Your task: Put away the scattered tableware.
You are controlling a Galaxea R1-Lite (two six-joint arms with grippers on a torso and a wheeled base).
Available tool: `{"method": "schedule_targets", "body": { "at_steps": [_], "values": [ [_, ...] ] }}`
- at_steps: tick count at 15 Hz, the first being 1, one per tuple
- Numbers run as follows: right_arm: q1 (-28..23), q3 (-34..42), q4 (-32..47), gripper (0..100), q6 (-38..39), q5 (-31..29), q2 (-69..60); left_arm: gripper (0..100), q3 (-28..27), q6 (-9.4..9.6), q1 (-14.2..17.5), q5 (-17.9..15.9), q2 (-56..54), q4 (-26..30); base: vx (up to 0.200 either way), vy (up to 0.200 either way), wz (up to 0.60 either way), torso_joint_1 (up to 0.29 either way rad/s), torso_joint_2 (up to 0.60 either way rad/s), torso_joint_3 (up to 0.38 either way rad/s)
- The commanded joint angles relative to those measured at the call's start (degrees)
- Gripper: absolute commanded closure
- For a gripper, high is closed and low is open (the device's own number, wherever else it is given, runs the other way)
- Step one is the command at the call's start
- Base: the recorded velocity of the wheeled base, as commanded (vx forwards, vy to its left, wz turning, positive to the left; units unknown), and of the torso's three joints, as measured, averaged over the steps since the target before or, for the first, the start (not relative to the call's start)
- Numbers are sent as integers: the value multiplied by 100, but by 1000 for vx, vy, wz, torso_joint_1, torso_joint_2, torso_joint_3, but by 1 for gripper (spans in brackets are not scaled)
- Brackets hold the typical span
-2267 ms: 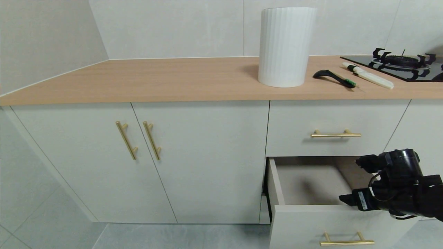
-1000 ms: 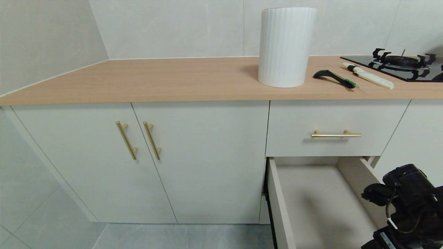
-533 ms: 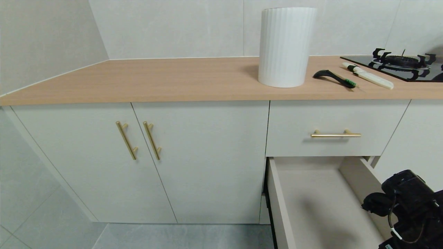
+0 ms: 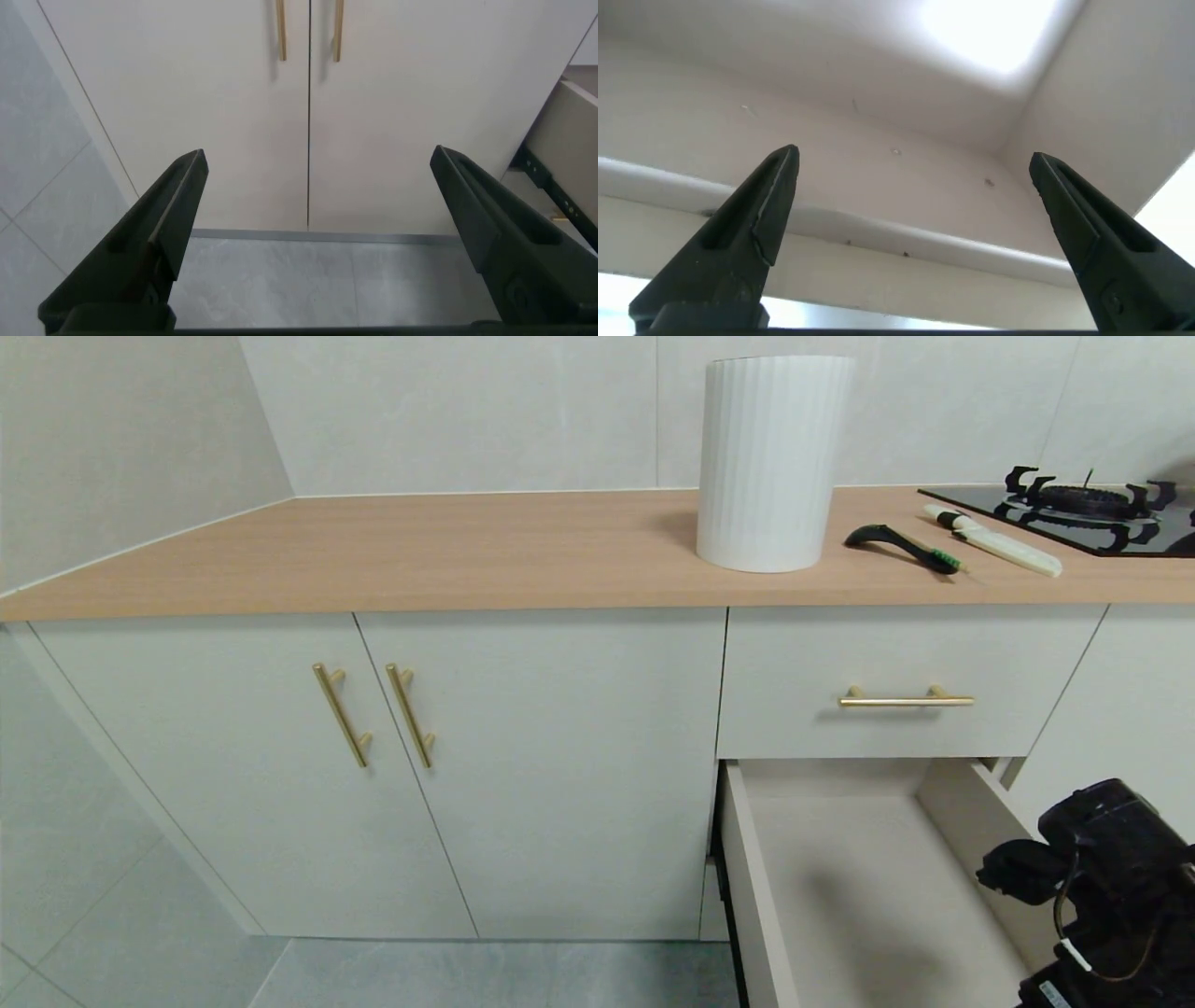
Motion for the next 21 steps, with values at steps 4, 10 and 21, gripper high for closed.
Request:
{"method": "schedule_targets", "body": {
  "at_steps": [4,10,21],
  "values": [
    [-73,-280,-293,0,117,172,-1059,0,1,-3,2,4,7,-2,0,0,0,0,0,0],
    [-90,-316,-337,0,117,181,-1613,0,1,-3,2,4,7,-2,0,0,0,6,-81,-82],
    [-301,-324,-855,0,117,216,-1595,0,1,-3,2,4,7,-2,0,0,0,61,-305,-242]
  ]
}}
